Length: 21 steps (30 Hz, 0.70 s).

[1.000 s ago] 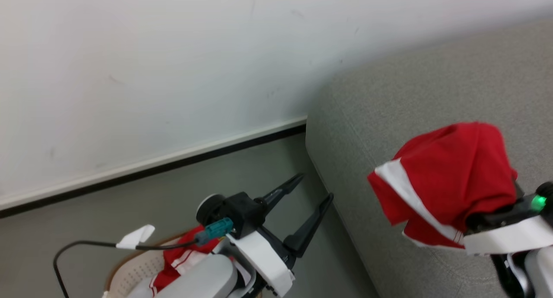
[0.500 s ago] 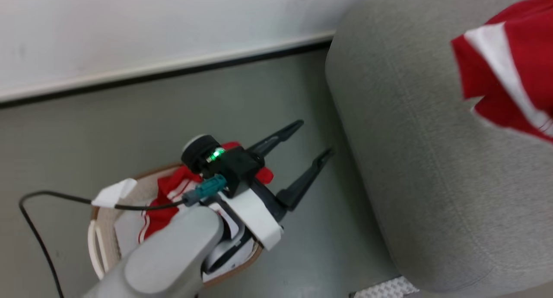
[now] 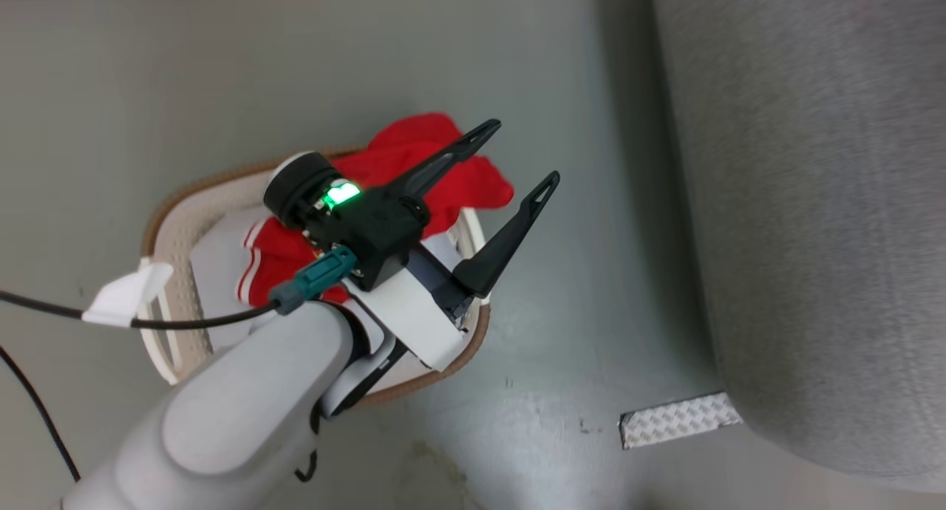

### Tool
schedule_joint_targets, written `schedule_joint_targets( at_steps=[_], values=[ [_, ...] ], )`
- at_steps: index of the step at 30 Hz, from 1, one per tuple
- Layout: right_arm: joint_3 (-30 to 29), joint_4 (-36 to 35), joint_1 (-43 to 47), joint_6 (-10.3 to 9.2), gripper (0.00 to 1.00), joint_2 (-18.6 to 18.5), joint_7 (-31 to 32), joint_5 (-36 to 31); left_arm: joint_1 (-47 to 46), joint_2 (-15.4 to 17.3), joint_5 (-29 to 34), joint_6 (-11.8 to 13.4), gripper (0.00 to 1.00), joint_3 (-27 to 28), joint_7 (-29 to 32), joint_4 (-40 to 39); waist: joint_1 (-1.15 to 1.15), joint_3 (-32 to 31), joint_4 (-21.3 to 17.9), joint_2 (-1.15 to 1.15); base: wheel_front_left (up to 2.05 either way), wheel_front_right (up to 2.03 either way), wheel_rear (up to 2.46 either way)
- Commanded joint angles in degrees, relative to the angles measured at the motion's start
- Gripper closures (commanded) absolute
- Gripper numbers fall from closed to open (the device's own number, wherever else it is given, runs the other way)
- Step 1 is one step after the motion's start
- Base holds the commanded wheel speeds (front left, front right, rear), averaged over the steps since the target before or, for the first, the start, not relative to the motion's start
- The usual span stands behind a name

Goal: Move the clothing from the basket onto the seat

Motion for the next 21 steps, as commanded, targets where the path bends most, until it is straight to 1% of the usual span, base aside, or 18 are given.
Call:
schedule_joint_targets(
  at_steps=[1,4,8,10,11,12,13,14,15,16,17,21],
  values=[
    [-0.8,1.9,-2.2,-0.12,1.00,-1.0,0.0,0.1,-0.8,0.9,0.4,0.4,0.00,0.3,0.3,-0.9,-0.01,4.1,1.8,0.00,0.00,0.00,0.00],
    [-1.3,6.3,-3.7,-0.12,1.00,-2.0,0.0,-1.4,-0.8,1.6,0.6,1.0,0.00,0.8,0.6,-1.7,-0.01,5.5,2.0,0.00,0.00,0.00,0.00],
    [1.2,13.3,-5.1,-0.12,1.00,-2.6,0.0,-4.9,-0.3,2.2,0.2,1.7,0.00,1.3,0.6,-2.1,-0.01,6.5,2.1,0.00,0.00,0.00,0.00],
    [2.3,18.2,-5.4,-0.12,1.00,-2.6,0.3,-5.8,0.1,2.0,-0.1,1.9,0.00,1.3,0.4,-2.1,-0.01,6.5,2.4,0.00,0.00,0.00,0.00],
    [3.1,20.6,-5.7,-0.12,0.91,-2.5,1.0,-5.7,0.2,2.0,-0.2,1.9,0.00,1.2,0.2,-2.0,-0.01,6.5,2.5,0.00,0.00,0.00,0.00],
    [3.8,22.9,-6.2,-0.12,0.73,-2.2,2.2,-5.1,0.4,1.9,-0.4,2.0,0.00,1.2,0.0,-1.8,-0.01,6.4,2.7,0.00,0.00,0.00,0.00],
    [4.8,24.8,-6.6,-0.12,0.64,-2.3,3.6,-4.7,0.5,1.8,-0.5,2.0,0.00,1.2,-0.1,-1.6,-0.01,6.2,2.9,0.00,0.00,0.00,0.00],
    [5.7,26.5,-6.8,-0.12,0.46,-2.6,5.1,-4.5,0.6,1.9,-0.6,2.1,0.00,1.2,-0.4,-1.3,-0.01,5.9,3.1,0.00,0.00,0.00,0.00],
    [6.6,27.8,-7.0,-0.12,0.11,-2.8,6.1,-4.1,0.8,1.8,-0.7,2.1,0.00,1.3,-0.7,-1.1,-0.01,5.5,3.2,0.00,0.00,0.00,0.00],
    [6.6,27.8,-7.0,-0.12,0.11,-2.8,6.1,-4.1,0.8,1.8,-0.7,2.1,0.00,1.3,-0.7,-1.1,-0.01,5.5,3.2,0.00,0.00,0.00,0.00],
    [7.4,28.9,-7.3,-0.12,0.00,-3.2,7.0,-3.6,1.0,1.7,-0.9,2.1,0.00,1.3,-0.9,-0.8,-0.01,5.1,3.4,0.00,0.00,0.00,0.00],
    [11.3,31.6,-7.2,-0.12,0.00,-4.5,9.1,-1.7,1.7,1.1,-1.7,2.2,0.00,1.3,-2.4,0.8,-0.01,2.4,3.9,0.00,0.00,0.00,0.00]
  ],
)
